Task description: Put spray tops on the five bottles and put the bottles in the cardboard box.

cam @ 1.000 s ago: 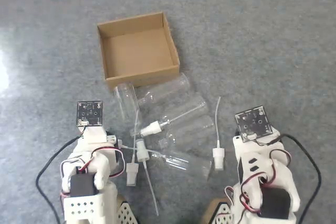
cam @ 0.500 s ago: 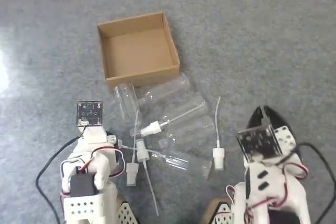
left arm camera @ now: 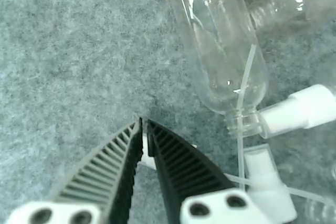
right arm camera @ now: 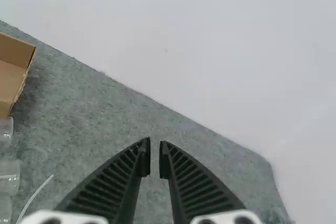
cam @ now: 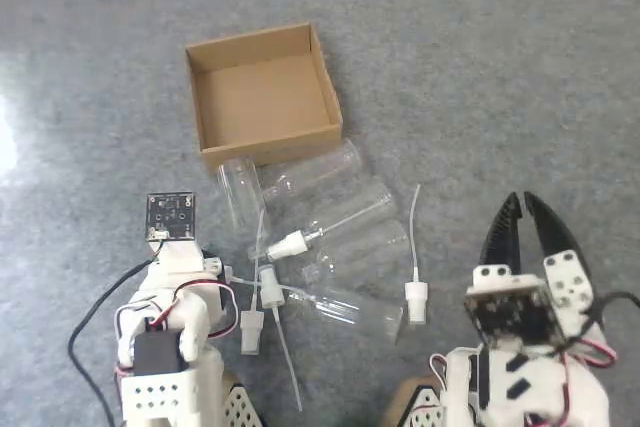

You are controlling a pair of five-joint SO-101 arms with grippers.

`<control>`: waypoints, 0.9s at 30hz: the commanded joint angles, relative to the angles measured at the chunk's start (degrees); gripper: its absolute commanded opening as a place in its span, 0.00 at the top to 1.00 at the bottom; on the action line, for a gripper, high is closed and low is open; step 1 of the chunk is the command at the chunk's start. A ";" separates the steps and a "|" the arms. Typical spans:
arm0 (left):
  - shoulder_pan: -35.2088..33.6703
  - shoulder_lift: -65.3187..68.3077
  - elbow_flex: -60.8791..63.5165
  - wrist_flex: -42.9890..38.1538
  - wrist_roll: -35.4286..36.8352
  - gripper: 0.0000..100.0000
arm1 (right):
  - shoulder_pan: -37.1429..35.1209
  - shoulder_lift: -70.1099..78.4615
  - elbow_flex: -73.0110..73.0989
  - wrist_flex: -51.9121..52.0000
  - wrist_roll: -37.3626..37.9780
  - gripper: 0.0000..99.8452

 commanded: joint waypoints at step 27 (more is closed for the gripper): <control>0.09 -0.88 -0.48 0.35 -0.44 0.99 | -3.91 16.48 -9.85 2.59 0.53 0.79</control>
